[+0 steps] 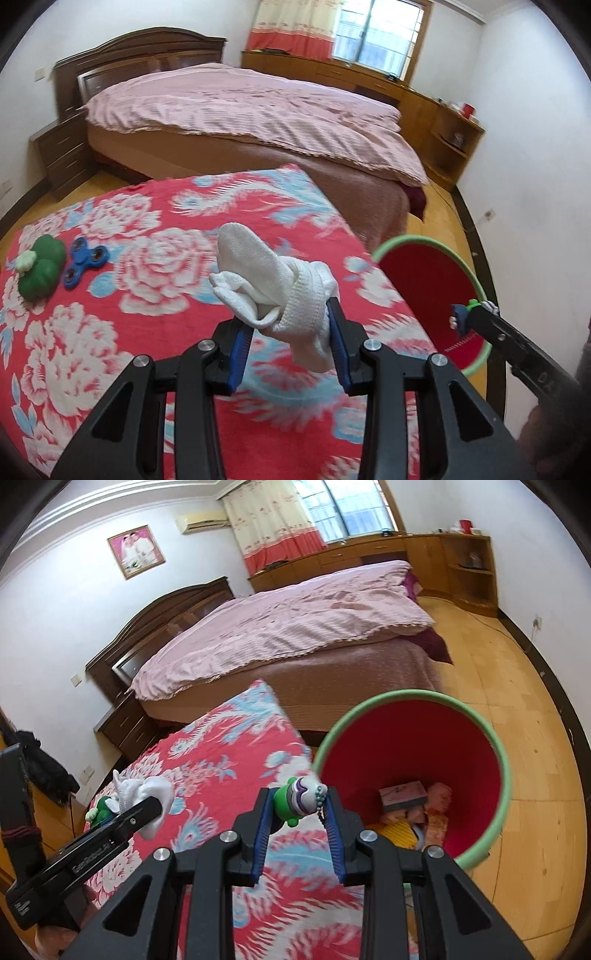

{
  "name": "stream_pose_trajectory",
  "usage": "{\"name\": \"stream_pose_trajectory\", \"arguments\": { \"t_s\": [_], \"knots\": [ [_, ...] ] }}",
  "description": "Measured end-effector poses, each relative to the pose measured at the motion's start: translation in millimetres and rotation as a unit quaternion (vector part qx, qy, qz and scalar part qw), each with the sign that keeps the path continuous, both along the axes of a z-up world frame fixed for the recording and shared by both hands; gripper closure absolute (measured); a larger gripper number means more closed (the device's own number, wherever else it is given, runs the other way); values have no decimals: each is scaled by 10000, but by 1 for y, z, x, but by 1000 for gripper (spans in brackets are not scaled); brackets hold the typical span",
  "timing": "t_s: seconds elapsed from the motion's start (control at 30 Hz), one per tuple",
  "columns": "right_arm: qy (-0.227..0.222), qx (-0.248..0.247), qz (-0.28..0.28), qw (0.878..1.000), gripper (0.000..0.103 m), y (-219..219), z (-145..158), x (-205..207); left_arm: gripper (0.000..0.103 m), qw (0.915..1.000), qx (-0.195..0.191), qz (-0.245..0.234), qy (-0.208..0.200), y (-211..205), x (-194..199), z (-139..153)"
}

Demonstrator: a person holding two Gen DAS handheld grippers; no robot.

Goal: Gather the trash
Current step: 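Carry white cloth and green figure over the red bucket and open both tools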

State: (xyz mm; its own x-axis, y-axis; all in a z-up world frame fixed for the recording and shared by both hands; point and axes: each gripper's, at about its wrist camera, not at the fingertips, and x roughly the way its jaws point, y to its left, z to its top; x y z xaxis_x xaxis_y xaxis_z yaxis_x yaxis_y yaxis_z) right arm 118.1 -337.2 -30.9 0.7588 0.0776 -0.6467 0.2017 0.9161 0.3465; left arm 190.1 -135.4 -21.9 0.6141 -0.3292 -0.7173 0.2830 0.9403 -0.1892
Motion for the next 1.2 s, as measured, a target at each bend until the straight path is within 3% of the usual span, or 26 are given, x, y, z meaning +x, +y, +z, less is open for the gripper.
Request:
{"name": "stream_pose_trajectory", "arguments": {
  "t_s": [0.43,0.97,1.2],
  "knots": [
    [-23,319,-646,9974,72,-68,-13,-32,64,9971,196,-741,8,-75,-22,3],
    [-29,573,-1079,9925,72,-124,-28,-47,64,9872,163,-1566,274,-153,-17,-22],
    [12,631,-1125,9916,72,-137,-36,-43,53,9864,274,-1607,229,-166,-10,-28]
  ]
}}
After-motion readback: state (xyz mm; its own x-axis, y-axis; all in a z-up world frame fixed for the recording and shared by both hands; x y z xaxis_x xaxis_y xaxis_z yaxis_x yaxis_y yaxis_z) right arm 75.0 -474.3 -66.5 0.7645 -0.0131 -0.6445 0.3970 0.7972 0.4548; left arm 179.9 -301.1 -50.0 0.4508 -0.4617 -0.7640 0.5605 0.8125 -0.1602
